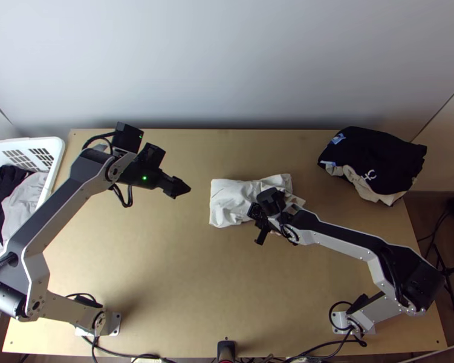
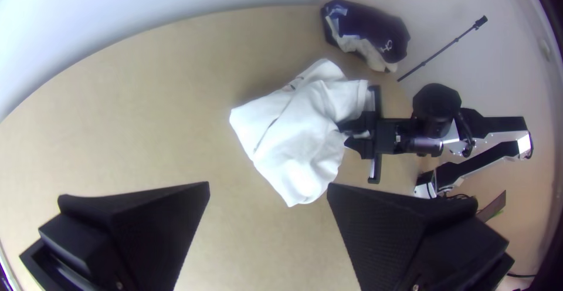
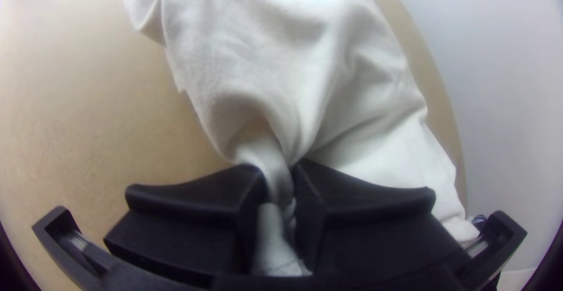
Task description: Fold the t-shirt
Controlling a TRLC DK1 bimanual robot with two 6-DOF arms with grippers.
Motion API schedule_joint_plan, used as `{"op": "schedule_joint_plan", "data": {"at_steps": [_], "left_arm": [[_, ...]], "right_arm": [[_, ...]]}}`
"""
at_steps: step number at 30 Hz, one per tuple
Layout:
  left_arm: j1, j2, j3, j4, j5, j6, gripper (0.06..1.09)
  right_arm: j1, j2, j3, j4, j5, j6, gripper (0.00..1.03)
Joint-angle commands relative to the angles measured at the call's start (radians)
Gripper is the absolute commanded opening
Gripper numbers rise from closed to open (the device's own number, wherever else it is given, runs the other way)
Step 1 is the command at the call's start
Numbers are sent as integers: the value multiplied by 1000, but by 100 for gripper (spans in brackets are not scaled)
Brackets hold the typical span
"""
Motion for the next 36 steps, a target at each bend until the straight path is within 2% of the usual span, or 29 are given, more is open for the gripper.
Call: {"op": "schedule_joint_plan", "data": {"at_steps": [1,6,14,24,29,36], "left_arm": [[32,-38,-18,-5,0,-3,103],[75,-87,-45,-3,0,-23,103],[141,-165,-94,-3,0,-54,103],[225,-289,-206,-19,0,-65,103],[273,-352,-275,-35,0,-55,103],[313,-418,-351,-43,-1,-45,103]], "right_arm": [[-22,-104,46,6,9,55,3],[-75,-215,161,-81,9,95,3],[-179,-308,295,-181,7,107,3],[-346,-439,338,-219,-17,141,3],[-567,-473,388,-222,-120,141,3],[-975,-413,533,-225,-376,81,3]]}}
